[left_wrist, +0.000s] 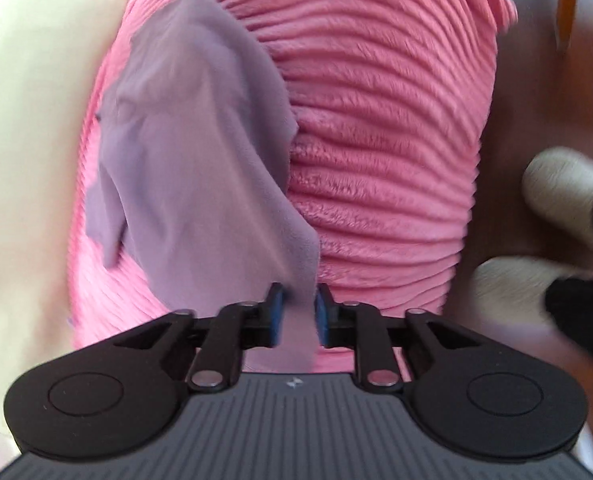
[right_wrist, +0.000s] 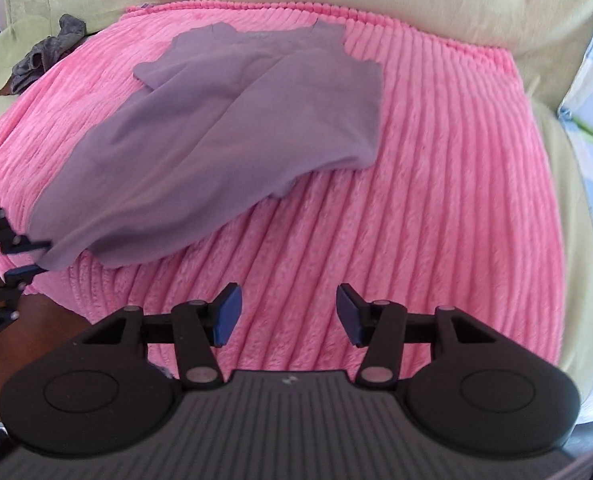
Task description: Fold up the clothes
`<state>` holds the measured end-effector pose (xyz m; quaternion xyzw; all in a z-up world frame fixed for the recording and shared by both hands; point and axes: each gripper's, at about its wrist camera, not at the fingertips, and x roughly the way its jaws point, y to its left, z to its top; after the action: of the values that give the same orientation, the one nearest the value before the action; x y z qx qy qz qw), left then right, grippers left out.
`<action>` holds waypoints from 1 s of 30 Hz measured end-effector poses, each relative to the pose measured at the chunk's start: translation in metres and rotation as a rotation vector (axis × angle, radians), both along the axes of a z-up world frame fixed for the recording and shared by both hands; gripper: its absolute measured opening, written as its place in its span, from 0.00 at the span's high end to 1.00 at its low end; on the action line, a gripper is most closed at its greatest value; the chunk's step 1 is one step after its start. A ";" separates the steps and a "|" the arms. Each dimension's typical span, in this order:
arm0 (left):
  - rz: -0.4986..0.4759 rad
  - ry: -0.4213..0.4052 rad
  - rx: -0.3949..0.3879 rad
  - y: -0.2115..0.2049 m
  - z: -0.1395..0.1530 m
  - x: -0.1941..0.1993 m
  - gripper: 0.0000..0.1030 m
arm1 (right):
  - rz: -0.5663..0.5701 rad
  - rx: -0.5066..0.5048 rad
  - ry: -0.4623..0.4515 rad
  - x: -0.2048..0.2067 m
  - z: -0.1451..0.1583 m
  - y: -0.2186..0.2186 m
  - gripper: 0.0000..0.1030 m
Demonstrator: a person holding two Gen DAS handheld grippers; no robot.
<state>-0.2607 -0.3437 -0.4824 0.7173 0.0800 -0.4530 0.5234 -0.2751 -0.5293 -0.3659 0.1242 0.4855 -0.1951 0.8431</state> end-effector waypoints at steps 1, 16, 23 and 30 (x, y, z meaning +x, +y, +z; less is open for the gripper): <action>-0.010 -0.013 -0.005 -0.003 0.000 0.002 0.64 | -0.002 0.005 -0.002 -0.001 -0.002 0.001 0.54; 0.458 0.141 -0.168 -0.100 0.073 0.211 0.91 | 0.397 -0.404 -0.004 0.038 -0.024 0.071 0.54; 0.426 0.150 -0.128 -0.113 0.039 0.223 0.87 | 0.449 -0.625 0.044 0.091 -0.059 0.085 0.55; 0.358 0.152 -0.122 -0.105 0.027 0.220 0.92 | 0.572 -0.712 0.018 0.107 -0.080 0.087 0.79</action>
<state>-0.0406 -0.4492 -0.4557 0.6224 0.2180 -0.4093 0.6305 -0.1683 -0.4421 -0.4460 -0.3143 0.4101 -0.1102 0.8490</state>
